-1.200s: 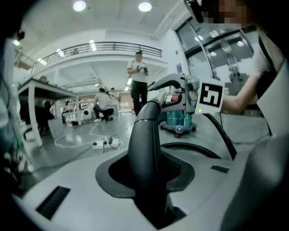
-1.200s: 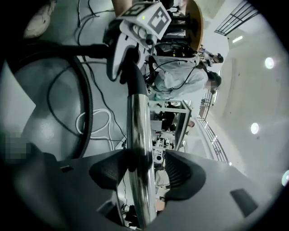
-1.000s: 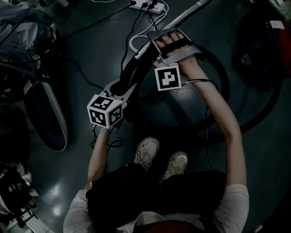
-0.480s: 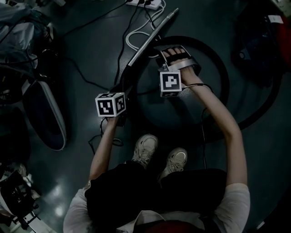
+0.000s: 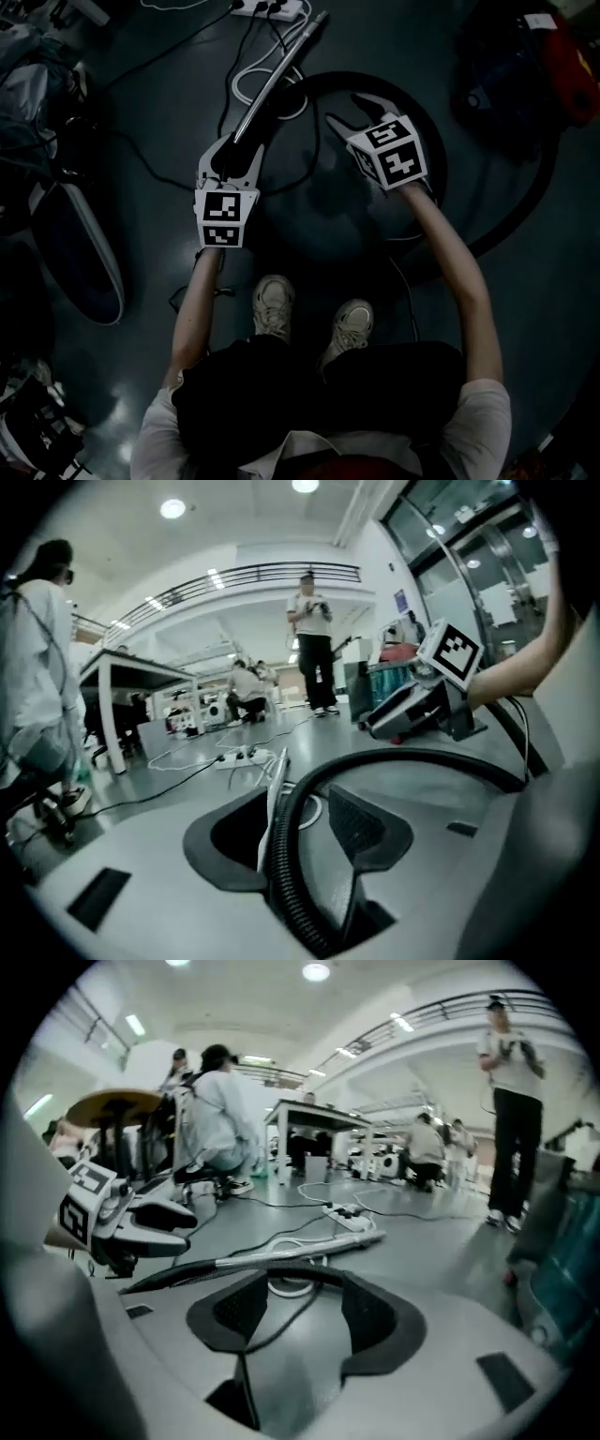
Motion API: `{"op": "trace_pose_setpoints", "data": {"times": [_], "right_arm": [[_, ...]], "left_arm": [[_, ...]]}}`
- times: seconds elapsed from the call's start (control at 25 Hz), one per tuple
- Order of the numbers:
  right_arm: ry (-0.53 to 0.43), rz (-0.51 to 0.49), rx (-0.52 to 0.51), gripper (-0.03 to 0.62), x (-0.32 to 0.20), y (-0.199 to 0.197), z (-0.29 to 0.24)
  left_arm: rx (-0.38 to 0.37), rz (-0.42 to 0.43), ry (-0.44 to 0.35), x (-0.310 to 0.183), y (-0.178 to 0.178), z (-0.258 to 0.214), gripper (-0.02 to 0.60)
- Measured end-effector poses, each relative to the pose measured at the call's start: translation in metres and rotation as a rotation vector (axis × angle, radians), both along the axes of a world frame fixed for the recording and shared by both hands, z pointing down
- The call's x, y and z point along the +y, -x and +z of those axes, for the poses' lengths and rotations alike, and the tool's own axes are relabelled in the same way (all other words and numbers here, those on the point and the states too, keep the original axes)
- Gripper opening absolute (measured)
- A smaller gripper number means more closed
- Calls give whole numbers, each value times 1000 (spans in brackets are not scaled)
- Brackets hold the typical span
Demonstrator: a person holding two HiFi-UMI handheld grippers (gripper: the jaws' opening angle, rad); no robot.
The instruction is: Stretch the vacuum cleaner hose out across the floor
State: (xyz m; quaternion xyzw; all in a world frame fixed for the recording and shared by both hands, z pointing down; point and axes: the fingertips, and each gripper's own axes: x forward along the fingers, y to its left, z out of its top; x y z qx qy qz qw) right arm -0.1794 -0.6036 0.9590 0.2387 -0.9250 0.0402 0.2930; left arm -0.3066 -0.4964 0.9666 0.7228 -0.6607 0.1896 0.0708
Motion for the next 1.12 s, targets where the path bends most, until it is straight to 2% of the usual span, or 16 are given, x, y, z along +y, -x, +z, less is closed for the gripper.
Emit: {"op": "trace_pose_setpoints", "data": {"times": [0.12,0.2,0.28,0.36,0.44,0.6,0.68,0.8,0.88,0.92,1.04,1.12], "right_arm": [[96,307,-45,261,-26,-96,13],[208,534,-60,261,-35,-170,35],[335,696,-36,261,-28,-235,64],[443,772,16,261,-12,-279,92],[539,797,63,261,8,-304,116],[728,820,85,261,45,-314,161],[725,787,147,261,47,-312,169],[566,568,373,258,36,-301,167],[480,430,479,258,21,-290,170],[421,362,544,258,12,-286,171],[143,169,779,258,-34,-284,167],[52,72,845,258,-58,-280,165]], "left_arm": [[-27,172,-16,-21,-44,7,204],[-23,264,-24,-32,-74,15,204],[-9,364,-17,-40,-109,29,203],[35,456,10,-42,-145,45,204],[72,529,44,-39,-176,62,204],[83,611,90,-30,-214,84,204],[76,626,99,-30,-221,89,203],[65,617,88,-36,-218,87,204],[59,592,70,-44,-208,80,204],[59,580,60,-48,-204,75,203],[49,551,32,-59,-187,62,204],[21,535,13,-65,-175,53,204]]}}
